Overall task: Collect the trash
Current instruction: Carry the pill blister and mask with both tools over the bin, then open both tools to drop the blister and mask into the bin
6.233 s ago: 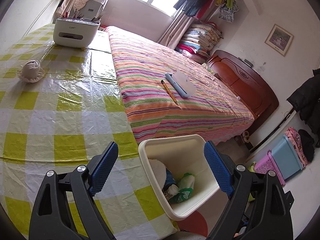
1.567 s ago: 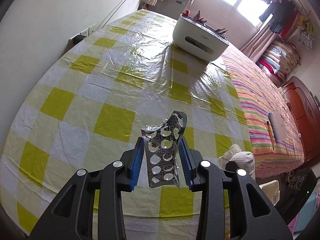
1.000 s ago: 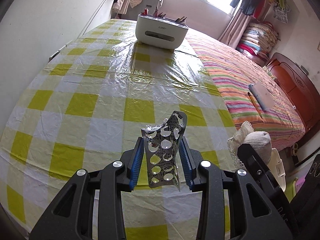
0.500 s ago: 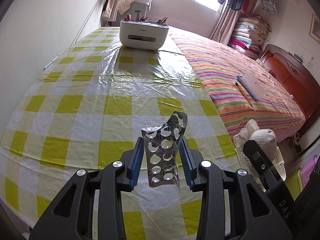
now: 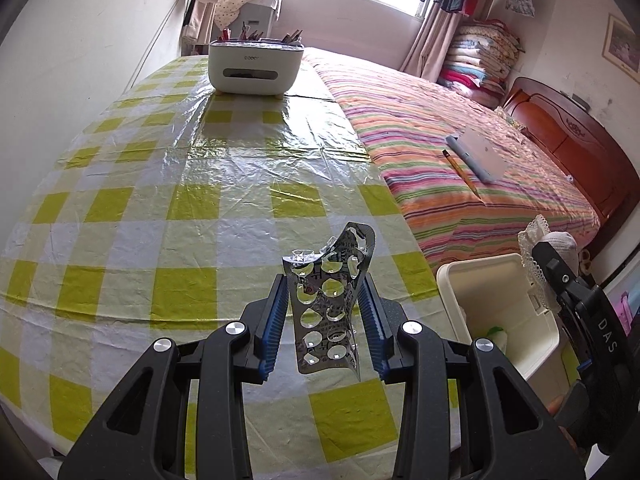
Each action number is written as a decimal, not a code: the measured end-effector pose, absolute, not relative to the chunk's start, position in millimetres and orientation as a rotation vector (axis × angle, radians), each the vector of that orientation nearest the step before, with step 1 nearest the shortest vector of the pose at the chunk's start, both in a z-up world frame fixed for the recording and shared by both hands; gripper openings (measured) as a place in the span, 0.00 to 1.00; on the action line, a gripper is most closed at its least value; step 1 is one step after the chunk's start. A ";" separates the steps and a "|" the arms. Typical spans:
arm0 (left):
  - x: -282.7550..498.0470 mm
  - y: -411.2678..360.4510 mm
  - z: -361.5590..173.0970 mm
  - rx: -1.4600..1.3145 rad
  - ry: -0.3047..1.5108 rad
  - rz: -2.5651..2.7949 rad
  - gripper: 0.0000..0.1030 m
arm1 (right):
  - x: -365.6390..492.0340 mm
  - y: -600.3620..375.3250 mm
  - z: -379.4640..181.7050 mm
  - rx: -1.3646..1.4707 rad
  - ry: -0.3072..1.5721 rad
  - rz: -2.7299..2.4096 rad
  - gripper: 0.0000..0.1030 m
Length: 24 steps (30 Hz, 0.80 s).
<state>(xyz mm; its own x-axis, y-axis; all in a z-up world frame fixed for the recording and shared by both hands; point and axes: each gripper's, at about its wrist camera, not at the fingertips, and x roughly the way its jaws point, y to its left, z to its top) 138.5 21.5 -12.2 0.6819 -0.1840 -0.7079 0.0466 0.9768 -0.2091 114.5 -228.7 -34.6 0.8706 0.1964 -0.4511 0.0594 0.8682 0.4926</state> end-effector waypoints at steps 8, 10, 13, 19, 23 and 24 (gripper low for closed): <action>137.4 0.2 -10.2 -0.163 0.808 -0.164 0.35 | 100.9 -274.9 -47.0 0.679 0.464 -0.070 0.50; 136.8 -3.9 -9.5 -0.162 0.807 -0.174 0.35 | 102.3 -278.0 -50.2 0.702 0.477 -0.094 0.50; 135.1 -9.1 -9.1 -0.159 0.808 -0.197 0.35 | 106.7 -281.7 -57.3 0.729 0.517 -0.128 0.51; 129.5 -21.9 -9.9 -0.135 0.808 -0.228 0.35 | 103.1 -286.1 -61.4 0.763 0.512 -0.170 0.64; 128.7 -33.3 -10.6 -0.115 0.805 -0.252 0.35 | 96.6 -286.9 -59.2 0.769 0.478 -0.173 0.65; 129.4 -36.8 -11.1 -0.111 0.808 -0.264 0.35 | 93.1 -288.8 -58.9 0.780 0.459 -0.175 0.65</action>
<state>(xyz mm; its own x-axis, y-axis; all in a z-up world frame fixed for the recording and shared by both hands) 129.4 -36.8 -11.1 0.6605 -0.2747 -0.6988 0.1902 0.9615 -0.1983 93.1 -288.8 -59.0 0.8877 0.0154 -0.4602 0.3178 0.7027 0.6366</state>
